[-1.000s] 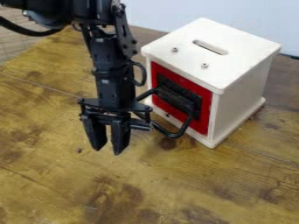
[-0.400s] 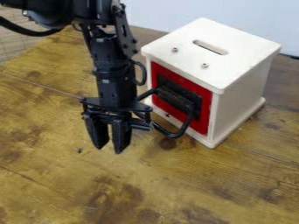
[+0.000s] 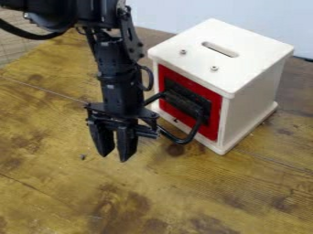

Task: Close the drawer

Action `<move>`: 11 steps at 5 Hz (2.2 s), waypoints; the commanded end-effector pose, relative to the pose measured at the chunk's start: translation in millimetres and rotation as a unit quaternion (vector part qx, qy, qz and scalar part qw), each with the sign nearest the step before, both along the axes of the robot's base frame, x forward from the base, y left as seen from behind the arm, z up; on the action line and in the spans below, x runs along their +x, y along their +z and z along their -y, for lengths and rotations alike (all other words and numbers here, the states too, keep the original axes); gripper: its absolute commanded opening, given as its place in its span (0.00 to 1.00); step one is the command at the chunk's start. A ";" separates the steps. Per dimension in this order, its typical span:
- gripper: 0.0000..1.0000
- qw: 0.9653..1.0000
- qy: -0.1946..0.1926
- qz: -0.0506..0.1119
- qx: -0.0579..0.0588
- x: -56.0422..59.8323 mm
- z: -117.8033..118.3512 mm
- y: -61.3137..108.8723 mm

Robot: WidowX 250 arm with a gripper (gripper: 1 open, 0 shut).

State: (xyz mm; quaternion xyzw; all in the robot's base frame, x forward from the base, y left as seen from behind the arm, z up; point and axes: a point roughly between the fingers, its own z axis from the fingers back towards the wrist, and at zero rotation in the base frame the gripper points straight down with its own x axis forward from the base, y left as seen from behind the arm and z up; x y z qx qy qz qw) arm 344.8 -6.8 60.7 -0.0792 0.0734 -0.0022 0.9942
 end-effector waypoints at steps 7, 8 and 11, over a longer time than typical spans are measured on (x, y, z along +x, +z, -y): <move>1.00 0.998 -0.011 0.065 0.008 14.7 -15.3 53.2; 1.00 0.998 -0.010 0.068 0.012 17.1 -21.8 61.3; 1.00 0.997 -0.009 0.071 0.018 22.9 -34.1 73.3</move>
